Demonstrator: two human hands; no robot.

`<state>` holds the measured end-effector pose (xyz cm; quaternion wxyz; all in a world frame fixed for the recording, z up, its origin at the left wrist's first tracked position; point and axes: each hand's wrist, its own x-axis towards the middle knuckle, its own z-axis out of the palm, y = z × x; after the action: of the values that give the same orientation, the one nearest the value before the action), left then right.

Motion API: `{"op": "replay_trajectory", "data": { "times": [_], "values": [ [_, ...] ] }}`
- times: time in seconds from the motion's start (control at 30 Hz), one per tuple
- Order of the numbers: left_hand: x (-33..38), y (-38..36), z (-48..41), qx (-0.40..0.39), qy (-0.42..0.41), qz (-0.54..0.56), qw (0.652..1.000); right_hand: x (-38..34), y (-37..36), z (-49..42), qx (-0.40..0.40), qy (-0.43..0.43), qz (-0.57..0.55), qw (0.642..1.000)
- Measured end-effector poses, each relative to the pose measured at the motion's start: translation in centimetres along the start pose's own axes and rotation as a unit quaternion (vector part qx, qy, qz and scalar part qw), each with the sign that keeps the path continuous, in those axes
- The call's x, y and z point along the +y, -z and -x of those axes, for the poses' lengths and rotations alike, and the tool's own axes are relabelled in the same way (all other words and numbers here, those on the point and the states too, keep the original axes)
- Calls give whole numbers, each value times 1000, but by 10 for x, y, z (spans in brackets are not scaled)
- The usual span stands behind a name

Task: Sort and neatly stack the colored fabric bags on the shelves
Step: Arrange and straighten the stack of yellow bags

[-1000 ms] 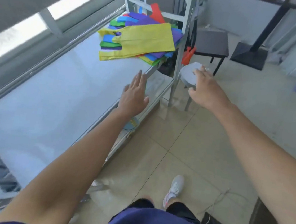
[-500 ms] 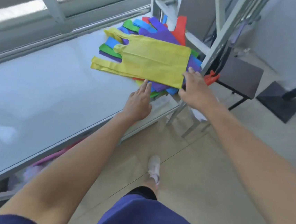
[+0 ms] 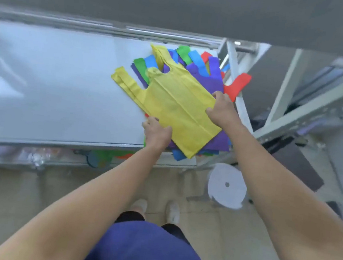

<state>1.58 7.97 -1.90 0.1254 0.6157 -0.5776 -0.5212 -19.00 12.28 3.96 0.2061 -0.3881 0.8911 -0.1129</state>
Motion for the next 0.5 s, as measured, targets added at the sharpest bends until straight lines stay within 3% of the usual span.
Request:
{"op": "replay_trajectory", "data": {
  "times": [0.17, 0.37, 0.5],
  "values": [
    [0, 1, -3, 46, 71, 92, 992, 24, -15, -52, -44, 6, -12, 999],
    [1, 2, 3, 56, 83, 222, 970, 19, -25, -74, 1, 4, 17, 1000],
    [1, -3, 10, 80, 103, 288, 949, 16, -19, -89, -23, 33, -29, 999]
  ]
}}
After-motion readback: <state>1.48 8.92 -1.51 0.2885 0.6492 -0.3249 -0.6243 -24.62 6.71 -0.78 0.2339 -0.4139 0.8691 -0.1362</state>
